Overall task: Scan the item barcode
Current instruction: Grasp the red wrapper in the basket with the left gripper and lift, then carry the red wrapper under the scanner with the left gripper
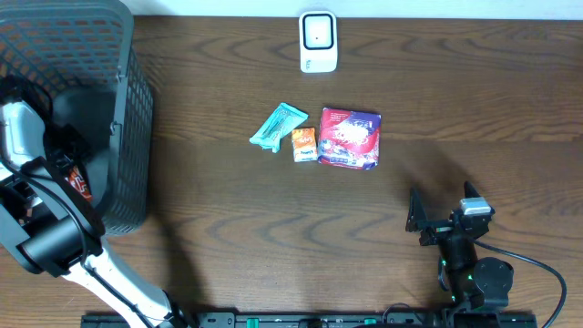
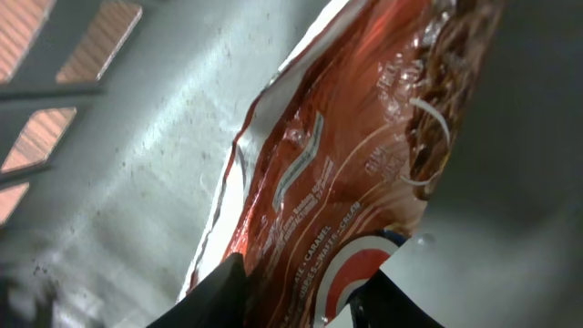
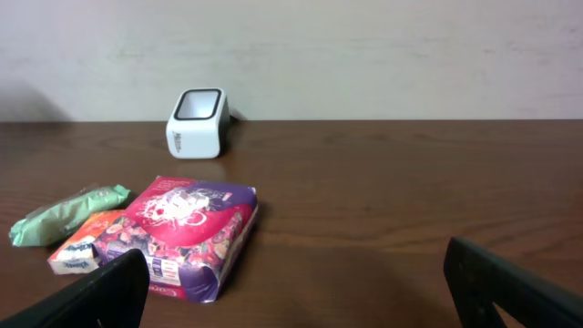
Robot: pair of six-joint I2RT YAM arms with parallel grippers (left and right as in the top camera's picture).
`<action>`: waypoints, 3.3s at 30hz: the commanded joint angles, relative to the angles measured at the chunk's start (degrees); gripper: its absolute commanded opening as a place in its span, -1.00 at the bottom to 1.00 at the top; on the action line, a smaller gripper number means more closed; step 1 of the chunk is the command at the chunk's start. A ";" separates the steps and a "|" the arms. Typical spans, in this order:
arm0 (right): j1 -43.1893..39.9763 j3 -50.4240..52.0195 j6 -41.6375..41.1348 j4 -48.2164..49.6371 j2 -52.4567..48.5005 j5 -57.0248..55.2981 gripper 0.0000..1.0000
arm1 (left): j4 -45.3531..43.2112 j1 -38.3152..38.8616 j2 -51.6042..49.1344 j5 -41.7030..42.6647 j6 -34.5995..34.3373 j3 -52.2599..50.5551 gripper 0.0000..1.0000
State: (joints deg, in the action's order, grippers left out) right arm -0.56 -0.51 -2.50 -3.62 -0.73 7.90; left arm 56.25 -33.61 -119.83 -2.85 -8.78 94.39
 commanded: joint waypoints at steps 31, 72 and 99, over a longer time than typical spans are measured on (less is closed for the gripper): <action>-0.20 0.15 0.42 -0.07 0.24 0.15 0.99 | 1.33 -0.24 10.91 29.83 0.09 4.02 -0.85; -0.20 0.15 0.42 -0.07 0.24 0.15 0.98 | -6.78 53.29 21.46 22.88 -6.99 2.14 -0.86; -0.20 0.15 0.42 -0.07 0.24 0.15 0.98 | -2.32 56.48 6.12 23.15 -6.95 2.34 0.24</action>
State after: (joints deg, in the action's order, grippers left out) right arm -0.56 -0.51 -2.48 -3.62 -0.73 7.90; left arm 53.71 23.59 -115.20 20.60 -15.84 96.84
